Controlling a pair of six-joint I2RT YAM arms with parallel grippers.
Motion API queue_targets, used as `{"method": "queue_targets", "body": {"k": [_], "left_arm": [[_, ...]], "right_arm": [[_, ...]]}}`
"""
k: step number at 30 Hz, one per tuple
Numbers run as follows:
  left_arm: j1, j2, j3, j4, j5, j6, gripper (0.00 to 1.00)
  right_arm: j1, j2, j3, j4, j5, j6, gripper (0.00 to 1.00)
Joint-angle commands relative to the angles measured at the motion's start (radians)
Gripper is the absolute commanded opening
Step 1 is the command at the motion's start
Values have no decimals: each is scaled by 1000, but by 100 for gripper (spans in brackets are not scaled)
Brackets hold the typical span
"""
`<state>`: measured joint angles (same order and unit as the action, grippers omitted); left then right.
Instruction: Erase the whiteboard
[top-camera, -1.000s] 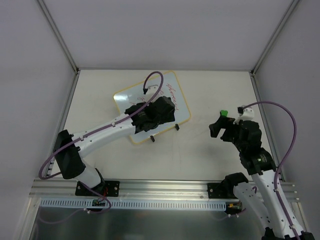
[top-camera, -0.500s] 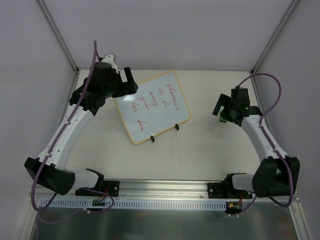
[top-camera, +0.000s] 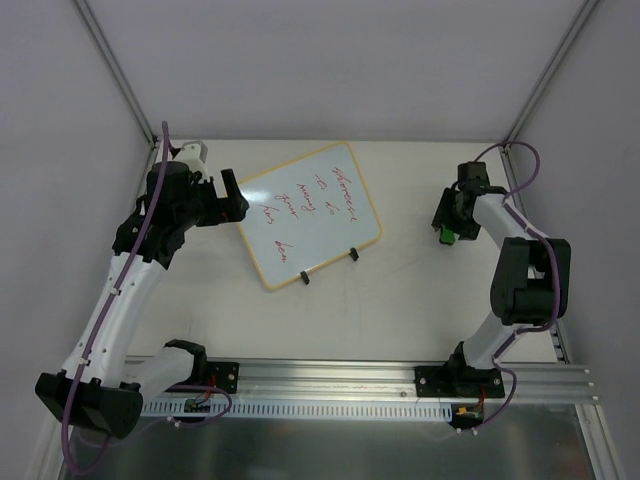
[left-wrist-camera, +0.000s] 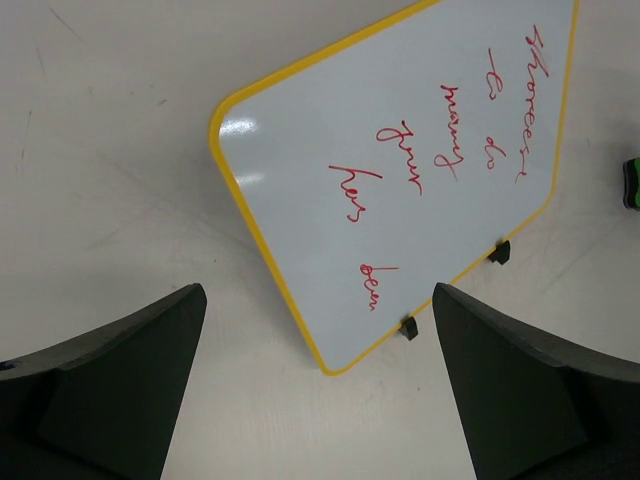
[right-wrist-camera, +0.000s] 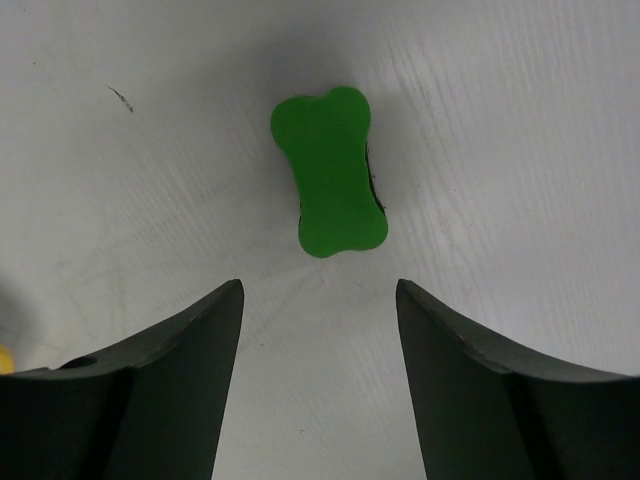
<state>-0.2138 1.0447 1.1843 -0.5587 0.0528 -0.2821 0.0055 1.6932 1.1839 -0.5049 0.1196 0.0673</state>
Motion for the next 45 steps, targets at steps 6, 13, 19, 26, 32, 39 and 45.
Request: {"method": "queue_targets", "body": {"k": [6,13,19,26,32,39,45], "left_arm": [[14,-49,-48,23,-17,34,99],[16,-61,-68,23,-30,37,99],[16,-60,-81,23,-37,41,99],[17,-64,-89,23,-42,46,99],[17,-68,-98,23,-45,47,99],[17,-68,-109,22,-44,43,99],[21,-66,-114,23,-30,38,99]], "right_arm": [[-22,111,118,8,2,-139,60],[-44,158,137,9,-3,-179,56],[-48,186,155,9,-51,-230,55],[-48,212,172,11,-69,-267,53],[-47,217,174,29,-80,-271,50],[-48,232,177,32,-78,-268,48],[-48,232,172,42,-75,-271,41]]}}
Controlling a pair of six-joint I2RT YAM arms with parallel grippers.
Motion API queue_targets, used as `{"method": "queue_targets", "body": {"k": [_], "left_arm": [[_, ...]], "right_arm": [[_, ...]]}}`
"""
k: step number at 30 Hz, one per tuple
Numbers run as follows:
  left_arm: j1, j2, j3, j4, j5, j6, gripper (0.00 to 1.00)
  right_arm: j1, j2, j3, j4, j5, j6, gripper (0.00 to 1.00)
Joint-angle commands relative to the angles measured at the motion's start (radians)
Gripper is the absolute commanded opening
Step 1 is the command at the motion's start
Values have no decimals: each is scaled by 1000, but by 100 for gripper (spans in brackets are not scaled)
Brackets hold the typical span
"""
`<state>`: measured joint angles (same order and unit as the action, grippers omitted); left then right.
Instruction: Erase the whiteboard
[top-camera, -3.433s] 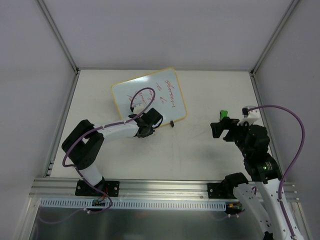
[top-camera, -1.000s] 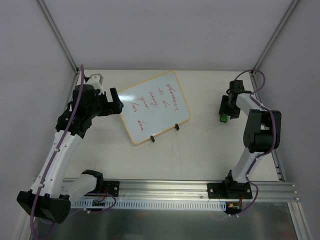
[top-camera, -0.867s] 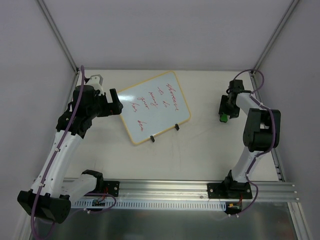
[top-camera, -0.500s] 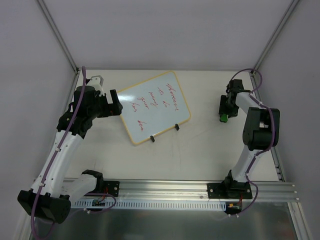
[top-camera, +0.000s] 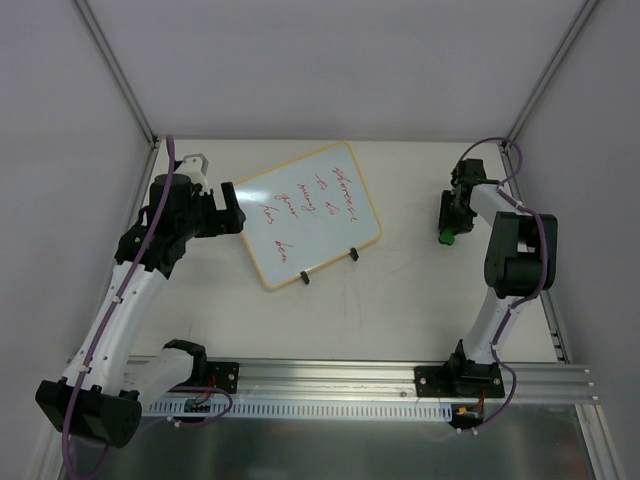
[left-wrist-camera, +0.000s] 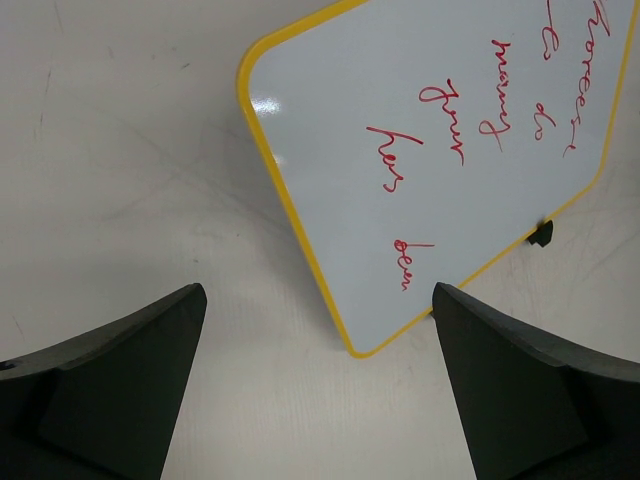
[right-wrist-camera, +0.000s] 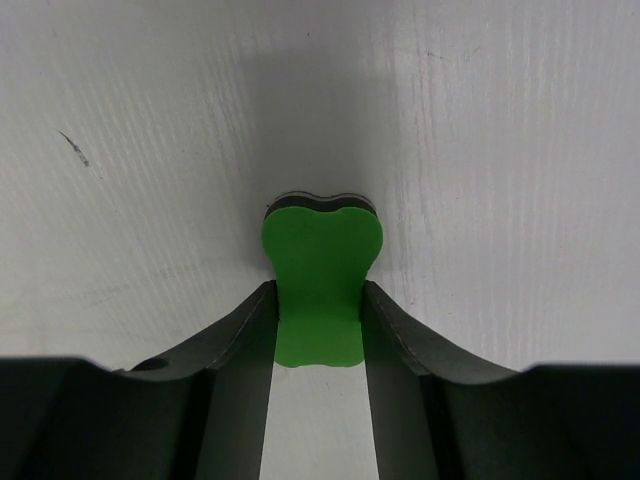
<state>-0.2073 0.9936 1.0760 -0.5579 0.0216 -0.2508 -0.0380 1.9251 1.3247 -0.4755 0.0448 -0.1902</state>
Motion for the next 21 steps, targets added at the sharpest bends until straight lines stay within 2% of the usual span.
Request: {"method": "queue_targets", "body": {"k": [1,9,13,21], "left_arm": [[16,-15,-4,24,8,7,99],[48,10,-24,42,67,-5,99],[91,45,-18,88,147,-19,99],[201,122,-59,246,307,-21,99]], "right_arm": [[-5,0,31,14,-2,-15,40],[1,-60,4,46,-34,-6,21],[36,-159,-53,93,-83,-5,18],[196,-382,-165,233,-200,0,14]]}}
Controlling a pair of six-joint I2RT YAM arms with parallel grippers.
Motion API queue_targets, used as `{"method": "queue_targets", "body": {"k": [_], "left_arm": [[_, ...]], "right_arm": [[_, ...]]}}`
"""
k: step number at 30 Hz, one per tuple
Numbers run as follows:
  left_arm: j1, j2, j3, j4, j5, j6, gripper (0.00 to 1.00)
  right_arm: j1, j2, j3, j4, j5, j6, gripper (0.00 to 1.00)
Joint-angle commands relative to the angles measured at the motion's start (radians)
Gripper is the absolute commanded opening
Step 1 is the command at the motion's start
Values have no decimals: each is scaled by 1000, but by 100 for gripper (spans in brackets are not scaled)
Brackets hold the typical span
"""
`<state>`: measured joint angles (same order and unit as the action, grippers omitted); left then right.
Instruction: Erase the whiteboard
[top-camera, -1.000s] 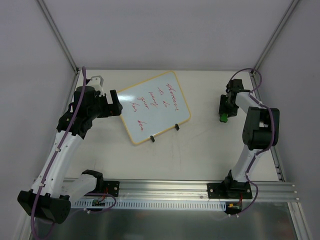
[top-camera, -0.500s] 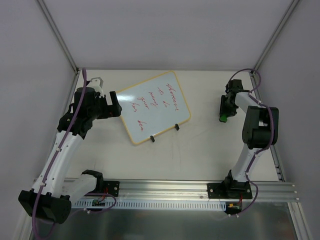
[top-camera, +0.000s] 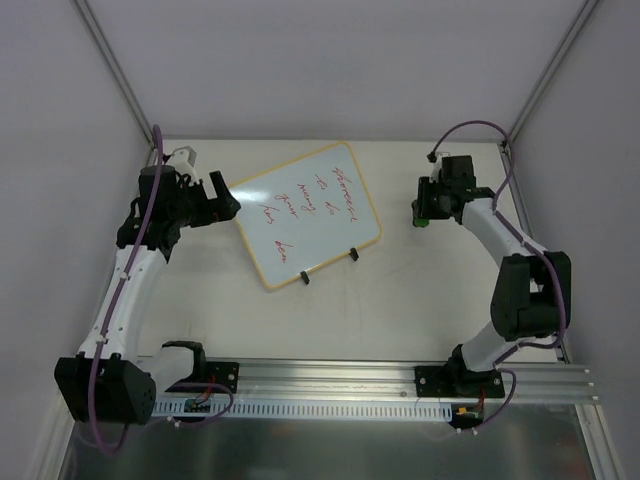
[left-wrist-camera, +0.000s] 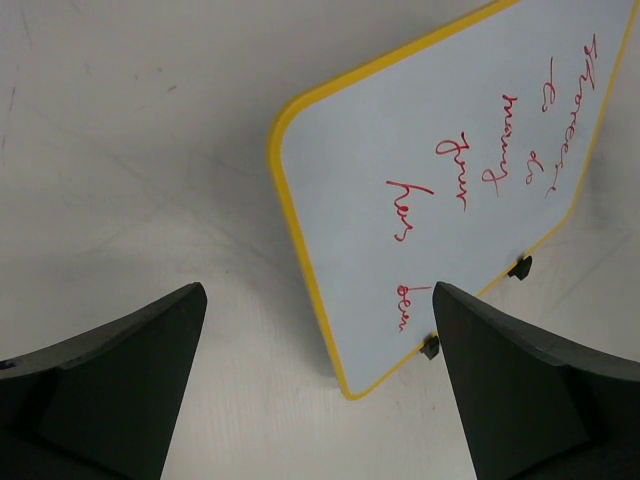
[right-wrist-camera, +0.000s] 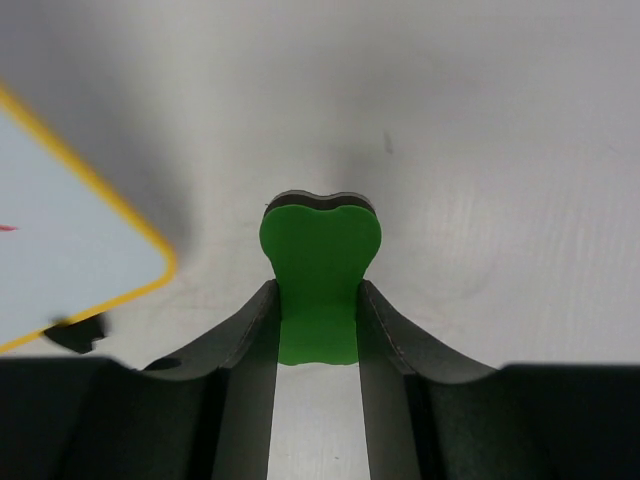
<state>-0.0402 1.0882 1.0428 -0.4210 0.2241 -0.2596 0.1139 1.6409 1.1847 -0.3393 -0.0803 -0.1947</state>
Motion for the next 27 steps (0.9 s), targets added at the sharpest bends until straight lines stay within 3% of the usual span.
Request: {"method": "queue_targets", "body": {"k": [1,6,13,17,27], "left_arm": [[34,36,-36,126,135,-10,99],[105,101,-64,232,182,-6,92],[151,194,-81,442,294,78,81],[200,243,-93,525,444,103,69],[227,360,-40,531,705,177,54]], "right_arm": [[61,-117,-33,111,-102,8,14],[189,-200,-59,187,-128,37,12],[360,-173,-8,223,-145,47,11],[431,-153,16,244,-148,41,10],[552,-84,117,263,-105,15,9]]}}
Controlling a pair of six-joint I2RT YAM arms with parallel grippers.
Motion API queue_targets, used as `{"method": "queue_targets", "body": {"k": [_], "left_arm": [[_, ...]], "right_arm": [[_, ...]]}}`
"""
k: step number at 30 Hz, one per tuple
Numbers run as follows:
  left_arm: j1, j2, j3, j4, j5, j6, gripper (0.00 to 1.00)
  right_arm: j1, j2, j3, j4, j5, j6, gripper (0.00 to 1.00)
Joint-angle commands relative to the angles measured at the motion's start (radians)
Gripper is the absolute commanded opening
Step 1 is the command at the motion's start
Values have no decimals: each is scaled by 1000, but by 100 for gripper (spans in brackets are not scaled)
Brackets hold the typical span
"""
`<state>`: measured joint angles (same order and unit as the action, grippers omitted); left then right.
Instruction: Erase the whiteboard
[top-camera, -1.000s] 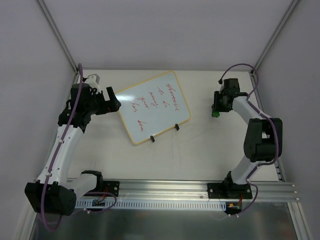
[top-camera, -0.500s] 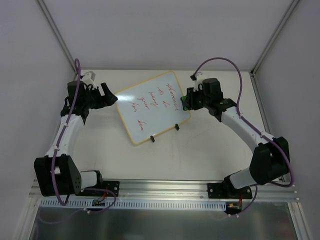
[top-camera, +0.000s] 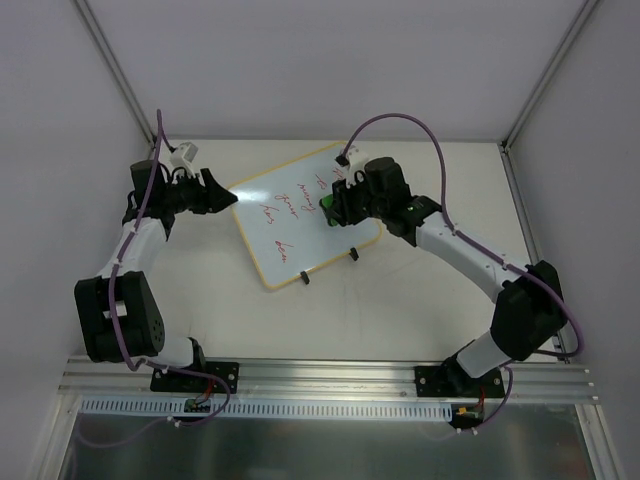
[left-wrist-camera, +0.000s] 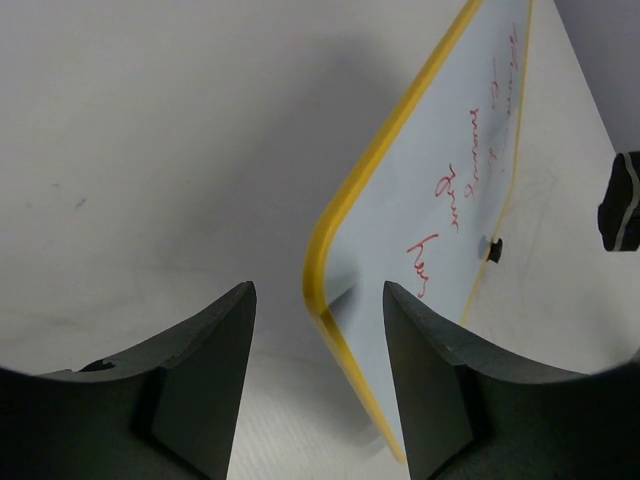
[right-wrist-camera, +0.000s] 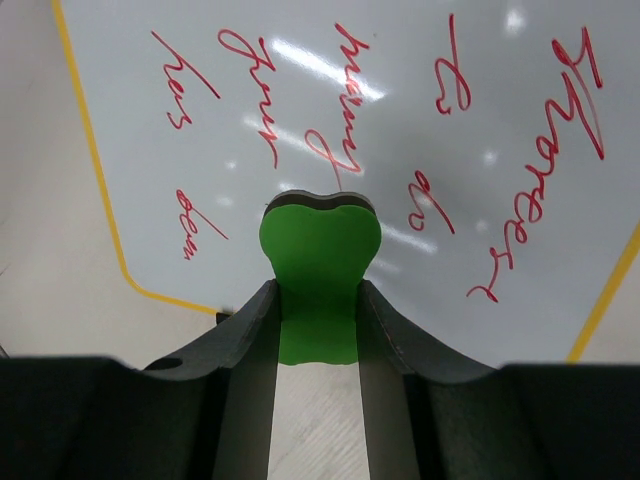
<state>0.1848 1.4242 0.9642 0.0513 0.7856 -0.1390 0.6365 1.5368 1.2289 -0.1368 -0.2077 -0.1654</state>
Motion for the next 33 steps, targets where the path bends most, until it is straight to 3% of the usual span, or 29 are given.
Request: {"method": "queue_targets", "body": {"k": [1,10,15,17,22,33], "left_arm": [[2,31,41,59,155,56,53],[2,104,70,59,245,87,42],[2,124,80,59,288,82,14],[1,117,67,59,303,99,8],[1,101,25,59,313,130,0],[2,79,-18,59,302,151,0]], "right_arm": [[35,29,83,63,24,-16,9],[126,132,199,75,97,-48,7],[193,203,265,86,256,-78,5],[209,233,280,97,319,-82,4],[268,305,340,131,381,-71,0],[344,453,504,166,519,-30,0]]}}
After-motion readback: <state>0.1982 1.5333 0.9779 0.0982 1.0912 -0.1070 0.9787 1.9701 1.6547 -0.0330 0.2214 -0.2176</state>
